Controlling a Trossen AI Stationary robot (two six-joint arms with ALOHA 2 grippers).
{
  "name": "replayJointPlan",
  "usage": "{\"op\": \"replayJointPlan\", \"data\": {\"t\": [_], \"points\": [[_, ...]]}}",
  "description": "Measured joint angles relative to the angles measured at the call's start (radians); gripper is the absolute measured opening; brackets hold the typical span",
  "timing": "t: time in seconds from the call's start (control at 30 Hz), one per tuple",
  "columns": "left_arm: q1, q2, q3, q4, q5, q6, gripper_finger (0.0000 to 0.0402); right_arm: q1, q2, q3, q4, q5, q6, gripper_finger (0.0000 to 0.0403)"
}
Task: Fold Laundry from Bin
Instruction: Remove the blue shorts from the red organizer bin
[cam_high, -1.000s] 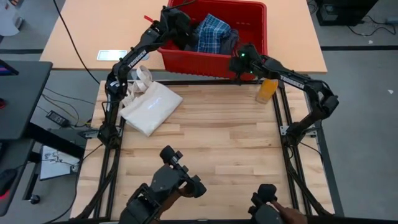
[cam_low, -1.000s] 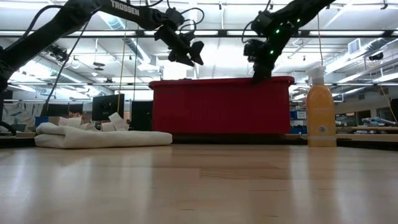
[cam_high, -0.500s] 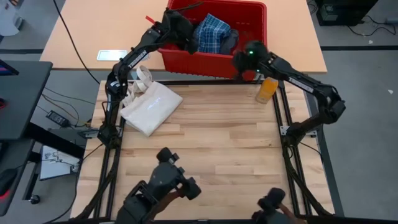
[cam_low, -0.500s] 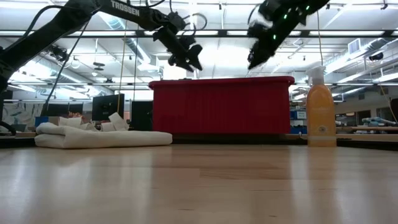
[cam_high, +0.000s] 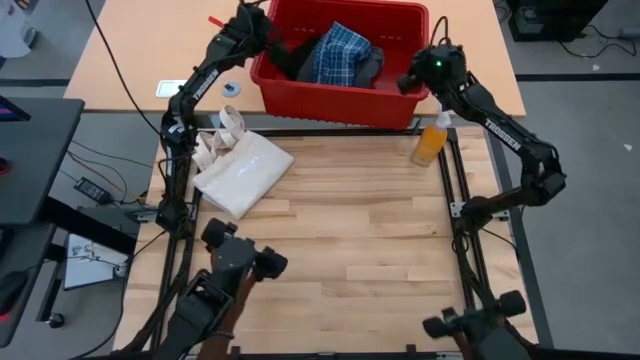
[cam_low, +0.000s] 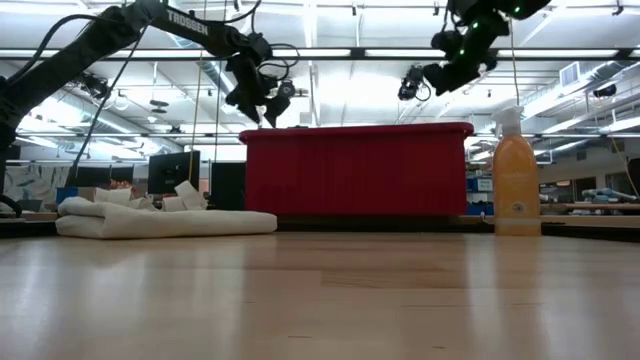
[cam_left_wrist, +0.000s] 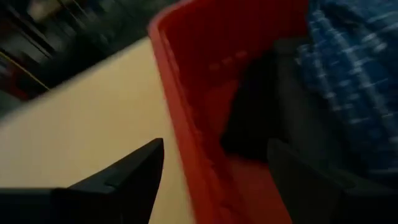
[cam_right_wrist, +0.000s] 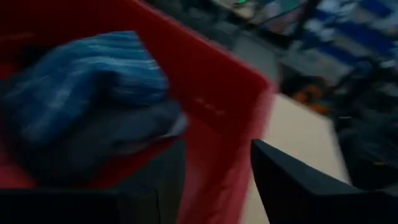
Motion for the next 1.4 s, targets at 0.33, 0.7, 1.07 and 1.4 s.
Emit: {"op": "replayJointPlan", "data": {"t": [0.33, 0.7, 1.07, 1.4], "points": [[-0.019, 0.042, -0.003, 0.058, -0.269, 0.293, 0.029, -0.007, 0.241, -0.002, 0.319, 0.411, -0.24, 0.0198], [-0.064, 0.052, -0.001, -0.085, -0.289, 0.362, 0.029, 0.025, 0.326, -0.002, 0.389, 0.451, -0.47, 0.0197], [-0.057, 0.066, 0.0, -0.173, -0.296, 0.374, 0.029, 0.076, 0.326, -0.002, 0.384, 0.423, -0.472, 0.0197], [-0.101, 0.067, -0.005, -0.349, -0.311, 0.28, 0.029, 0.079, 0.326, -0.002, 0.379, 0.429, -0.467, 0.0197]]}}
